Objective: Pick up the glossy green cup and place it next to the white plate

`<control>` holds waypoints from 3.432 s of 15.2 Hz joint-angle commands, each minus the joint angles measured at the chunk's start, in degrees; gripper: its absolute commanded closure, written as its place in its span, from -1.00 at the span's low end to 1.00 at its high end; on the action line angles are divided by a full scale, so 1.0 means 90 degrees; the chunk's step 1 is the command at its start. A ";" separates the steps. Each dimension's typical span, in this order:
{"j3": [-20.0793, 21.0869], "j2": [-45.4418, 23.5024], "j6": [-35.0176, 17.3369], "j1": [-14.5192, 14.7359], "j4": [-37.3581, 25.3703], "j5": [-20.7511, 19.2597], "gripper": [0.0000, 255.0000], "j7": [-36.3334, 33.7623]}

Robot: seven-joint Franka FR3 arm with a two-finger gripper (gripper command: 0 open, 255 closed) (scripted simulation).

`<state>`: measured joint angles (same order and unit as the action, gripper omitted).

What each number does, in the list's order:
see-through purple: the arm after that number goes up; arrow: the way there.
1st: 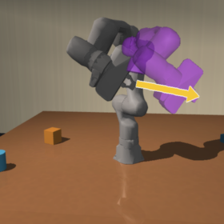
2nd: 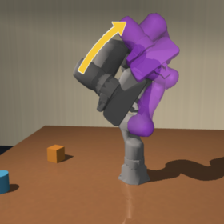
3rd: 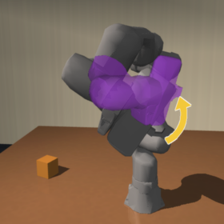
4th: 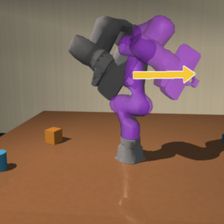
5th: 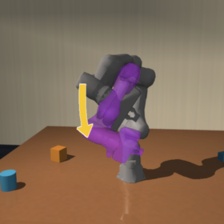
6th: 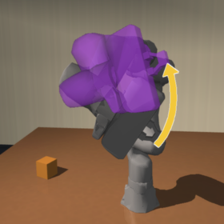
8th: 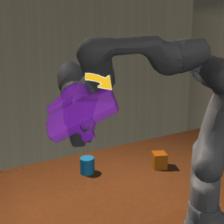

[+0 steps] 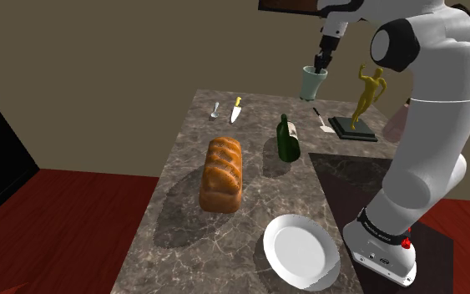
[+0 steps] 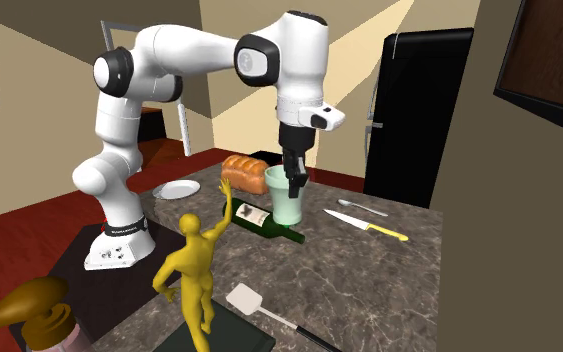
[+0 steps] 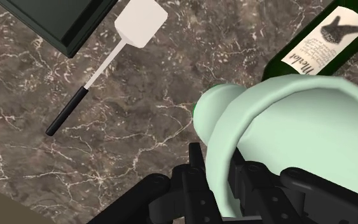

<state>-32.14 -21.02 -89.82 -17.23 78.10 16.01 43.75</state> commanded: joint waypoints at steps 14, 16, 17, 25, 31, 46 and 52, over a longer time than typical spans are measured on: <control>0.0013 0.0983 0.0398 0.0553 0.0391 -0.0457 1.00 -0.0578; 0.0095 0.1537 0.0181 0.0853 0.1044 -0.0724 1.00 -0.0897; 0.0151 0.1801 0.0089 0.0982 0.1342 -0.0848 1.00 -0.1066; 0.0882 0.3609 -0.0356 0.1581 0.3252 -0.1528 1.00 -0.2469; 0.1566 0.4631 -0.0482 0.1808 0.4281 -0.1649 1.00 -0.3462; 0.3392 0.6144 -0.0609 0.2458 0.5706 -0.0995 1.00 -0.5772; 0.4160 0.6314 -0.0706 0.2790 0.5835 -0.0559 1.00 -0.6688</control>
<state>4.15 36.10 -95.94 7.42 130.92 10.31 -15.01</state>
